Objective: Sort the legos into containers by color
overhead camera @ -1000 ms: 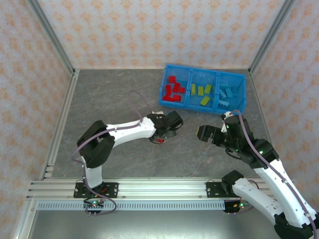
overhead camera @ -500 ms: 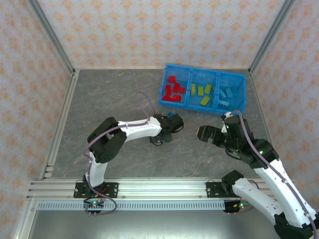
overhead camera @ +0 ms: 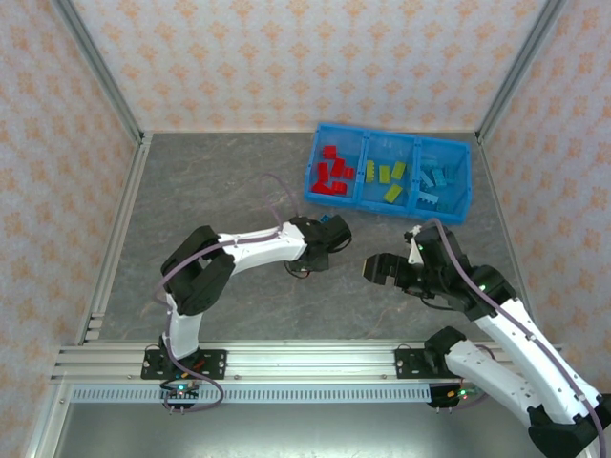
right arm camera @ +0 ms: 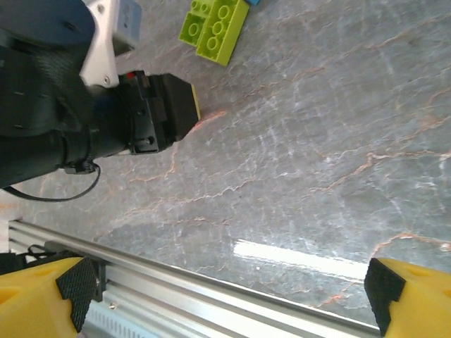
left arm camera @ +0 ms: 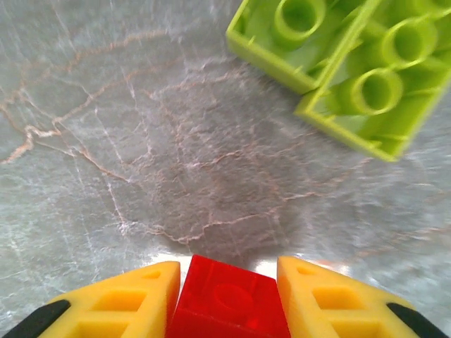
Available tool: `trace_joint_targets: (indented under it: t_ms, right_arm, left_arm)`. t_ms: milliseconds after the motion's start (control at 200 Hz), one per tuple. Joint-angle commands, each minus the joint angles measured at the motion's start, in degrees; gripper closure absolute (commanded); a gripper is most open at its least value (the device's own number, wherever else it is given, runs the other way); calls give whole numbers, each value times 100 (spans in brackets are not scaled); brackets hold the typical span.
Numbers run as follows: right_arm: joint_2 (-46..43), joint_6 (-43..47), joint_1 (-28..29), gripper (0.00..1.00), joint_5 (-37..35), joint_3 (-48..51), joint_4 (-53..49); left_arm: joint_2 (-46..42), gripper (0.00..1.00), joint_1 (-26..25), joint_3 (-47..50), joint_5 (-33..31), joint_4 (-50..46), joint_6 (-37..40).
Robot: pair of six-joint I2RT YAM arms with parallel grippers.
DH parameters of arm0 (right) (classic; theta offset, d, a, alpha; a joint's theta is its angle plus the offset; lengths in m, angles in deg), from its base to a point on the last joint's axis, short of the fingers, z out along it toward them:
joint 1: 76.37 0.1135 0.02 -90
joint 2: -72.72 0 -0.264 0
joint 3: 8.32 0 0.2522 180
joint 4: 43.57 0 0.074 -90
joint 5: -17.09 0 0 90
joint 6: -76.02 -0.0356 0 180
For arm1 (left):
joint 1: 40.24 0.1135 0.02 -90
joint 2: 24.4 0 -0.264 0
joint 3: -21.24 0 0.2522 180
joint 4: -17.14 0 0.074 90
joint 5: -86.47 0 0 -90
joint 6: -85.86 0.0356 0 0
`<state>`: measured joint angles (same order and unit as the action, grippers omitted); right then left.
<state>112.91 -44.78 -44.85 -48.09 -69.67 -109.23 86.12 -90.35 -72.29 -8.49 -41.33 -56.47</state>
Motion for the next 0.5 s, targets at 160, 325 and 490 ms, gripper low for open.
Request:
trace_joint_targets:
  t_ms: [160, 325, 490]
  right_arm:
    - [-72, -125, 47, 1, -406, -206, 169]
    - [-80, -135, 47, 1, -451, -205, 29]
    - [-159, -55, 51, 1, -670, -382, -274]
  left_arm:
    - [217, 69, 396, -2079, -1419, -339, 706]
    - [1209, 68, 759, -3669, -1797, 189, 1556]
    - [2514, 68, 1043, -5812, -1906, -5, 2301]
